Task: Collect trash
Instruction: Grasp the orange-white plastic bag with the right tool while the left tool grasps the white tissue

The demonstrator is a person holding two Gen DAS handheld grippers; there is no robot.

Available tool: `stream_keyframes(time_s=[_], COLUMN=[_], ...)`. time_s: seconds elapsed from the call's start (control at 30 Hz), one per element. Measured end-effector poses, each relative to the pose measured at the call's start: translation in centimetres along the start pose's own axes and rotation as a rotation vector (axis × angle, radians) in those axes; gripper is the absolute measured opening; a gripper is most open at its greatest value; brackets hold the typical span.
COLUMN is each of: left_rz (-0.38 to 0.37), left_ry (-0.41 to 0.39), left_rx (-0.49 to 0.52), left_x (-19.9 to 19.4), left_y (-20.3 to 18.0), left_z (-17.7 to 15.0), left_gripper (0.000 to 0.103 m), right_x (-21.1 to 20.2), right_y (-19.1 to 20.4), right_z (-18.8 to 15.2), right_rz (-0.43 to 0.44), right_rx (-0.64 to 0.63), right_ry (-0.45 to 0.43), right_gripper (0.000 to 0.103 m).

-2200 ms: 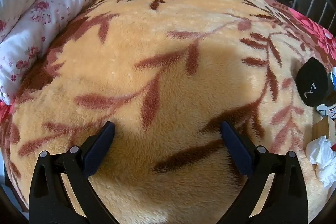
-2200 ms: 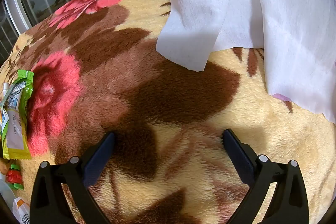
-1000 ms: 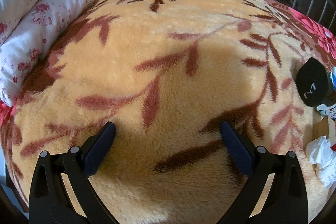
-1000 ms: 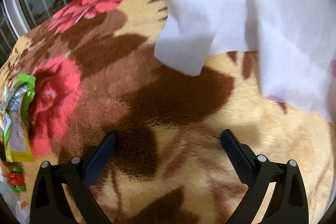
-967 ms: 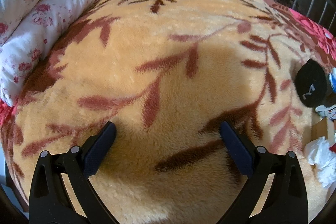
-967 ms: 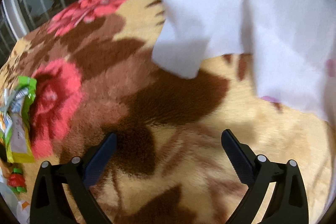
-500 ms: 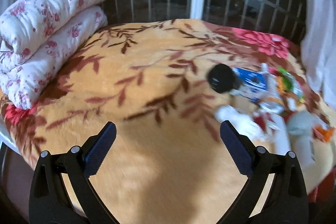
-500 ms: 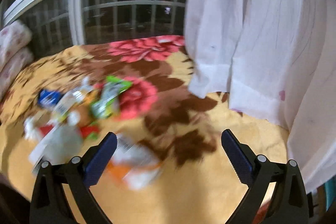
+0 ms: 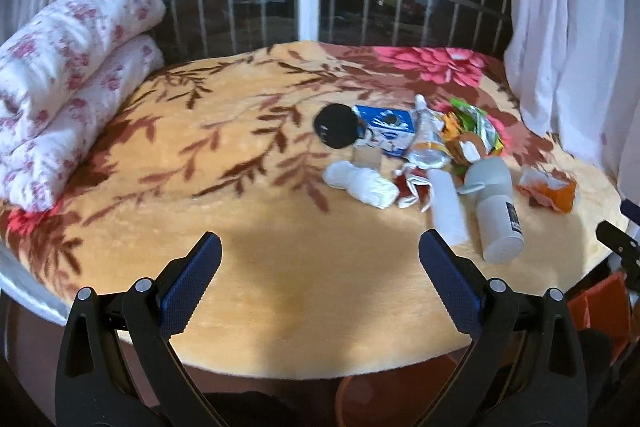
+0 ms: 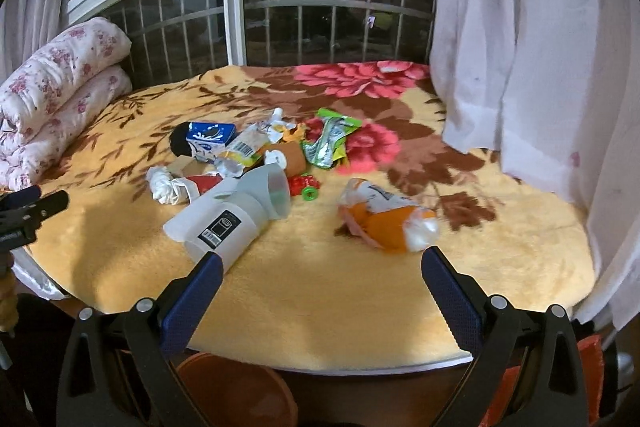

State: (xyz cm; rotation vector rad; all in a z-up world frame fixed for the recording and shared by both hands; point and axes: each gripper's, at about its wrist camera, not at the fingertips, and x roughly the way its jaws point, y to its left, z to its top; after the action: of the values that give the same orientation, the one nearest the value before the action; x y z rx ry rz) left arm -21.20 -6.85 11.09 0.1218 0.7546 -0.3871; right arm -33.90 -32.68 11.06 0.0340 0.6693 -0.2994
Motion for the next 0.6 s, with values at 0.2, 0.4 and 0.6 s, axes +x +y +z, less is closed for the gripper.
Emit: stream_keyframes(time_s=[0.2,0.4,0.6], left_rz=[0.014,0.008,0.019], left_ry=[0.032,0.072,0.079], left_rx=[0.029,0.007,0.025], left_x=[2.9,5.2,6.4], left_y=[-0.7,-0.1,-0.5], left_z=[0.7,0.7,0.4], left_gripper=[0.096,0.096,0.096], right_x=[3.3,5.6,6.8], right_y=[-0.6,-1.6,-1.9], right_z=[1.2,2.1,2.4], right_rz=[-0.056,-0.071,-0.092], right_rx=[-0.008,0.014,-0.004], right_ry=[0.024,0.043,0.056], right_gripper=[0.098,0.098,0.098])
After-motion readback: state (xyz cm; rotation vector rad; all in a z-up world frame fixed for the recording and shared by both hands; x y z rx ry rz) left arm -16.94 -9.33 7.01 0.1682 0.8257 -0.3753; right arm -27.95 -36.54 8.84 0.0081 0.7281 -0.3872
